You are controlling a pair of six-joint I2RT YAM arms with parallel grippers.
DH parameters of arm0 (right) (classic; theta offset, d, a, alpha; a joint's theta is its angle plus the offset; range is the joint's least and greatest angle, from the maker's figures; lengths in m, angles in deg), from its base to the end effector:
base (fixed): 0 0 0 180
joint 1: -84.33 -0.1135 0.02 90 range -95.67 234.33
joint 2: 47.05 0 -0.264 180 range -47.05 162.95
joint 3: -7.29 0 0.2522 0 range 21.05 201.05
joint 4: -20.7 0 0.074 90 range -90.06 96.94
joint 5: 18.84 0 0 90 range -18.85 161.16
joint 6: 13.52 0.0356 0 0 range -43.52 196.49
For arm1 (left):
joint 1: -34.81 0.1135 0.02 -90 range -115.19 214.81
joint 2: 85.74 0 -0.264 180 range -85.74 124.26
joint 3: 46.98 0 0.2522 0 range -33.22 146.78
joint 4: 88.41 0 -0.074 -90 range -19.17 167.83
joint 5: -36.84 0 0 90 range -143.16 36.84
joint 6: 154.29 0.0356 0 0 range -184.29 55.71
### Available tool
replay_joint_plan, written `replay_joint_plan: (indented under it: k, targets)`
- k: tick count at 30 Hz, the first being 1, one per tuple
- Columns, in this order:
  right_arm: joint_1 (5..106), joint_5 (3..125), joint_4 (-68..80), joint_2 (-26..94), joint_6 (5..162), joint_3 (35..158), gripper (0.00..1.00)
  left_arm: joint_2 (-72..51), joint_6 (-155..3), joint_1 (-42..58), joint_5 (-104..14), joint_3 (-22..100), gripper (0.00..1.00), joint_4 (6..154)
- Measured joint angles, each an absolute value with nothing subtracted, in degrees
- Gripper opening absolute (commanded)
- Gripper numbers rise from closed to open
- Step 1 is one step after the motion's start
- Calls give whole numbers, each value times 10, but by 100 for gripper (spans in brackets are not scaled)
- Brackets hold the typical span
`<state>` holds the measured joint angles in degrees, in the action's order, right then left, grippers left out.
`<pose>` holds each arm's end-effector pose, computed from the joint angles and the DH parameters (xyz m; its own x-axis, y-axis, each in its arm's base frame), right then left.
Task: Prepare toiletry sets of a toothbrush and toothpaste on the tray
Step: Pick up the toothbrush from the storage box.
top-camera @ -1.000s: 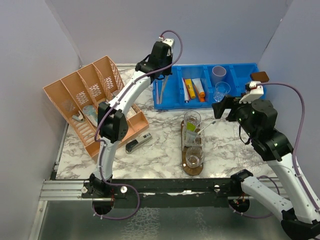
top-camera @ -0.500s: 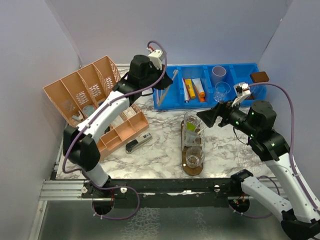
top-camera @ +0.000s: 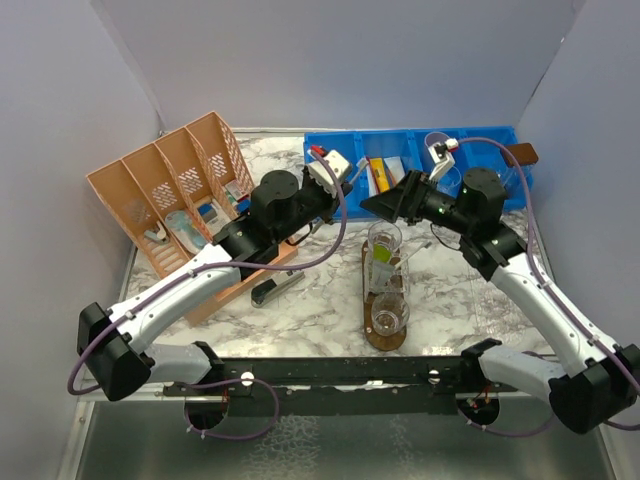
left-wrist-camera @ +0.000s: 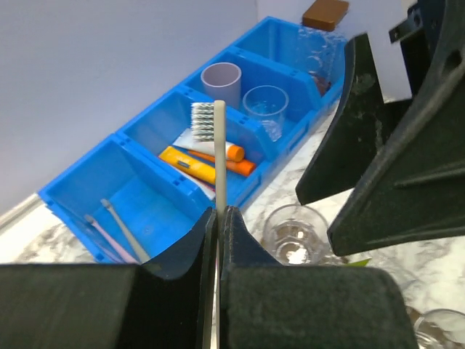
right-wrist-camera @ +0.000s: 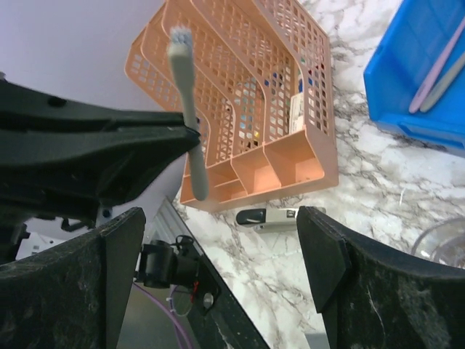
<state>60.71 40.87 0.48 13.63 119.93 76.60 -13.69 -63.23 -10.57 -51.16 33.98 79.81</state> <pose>0.2151 0.1137 0.3605 -0.6829 0.3495 -0.6415 -0.4532 0.4860 0.7473 0.2079 -0.2124 0.3982 -0.0216 0.0482 -0.9986 0.7364 0.6764 0.0167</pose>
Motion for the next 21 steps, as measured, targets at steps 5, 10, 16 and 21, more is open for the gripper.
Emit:
replay_joint_plan:
  k: [5,10,16,21]
  targets:
    - [607,405,55,165,1215,777,64,-135,-588,-124,-565,321,0,813]
    - [607,417,86,174,1230,782,62,-131,-568,-126,-588,318,0,818]
    - [607,417,105,222,1235,806,58,-118,-559,-126,-595,318,0,823]
    - [607,426,109,249,1234,813,51,-104,-558,-129,-597,318,0,823]
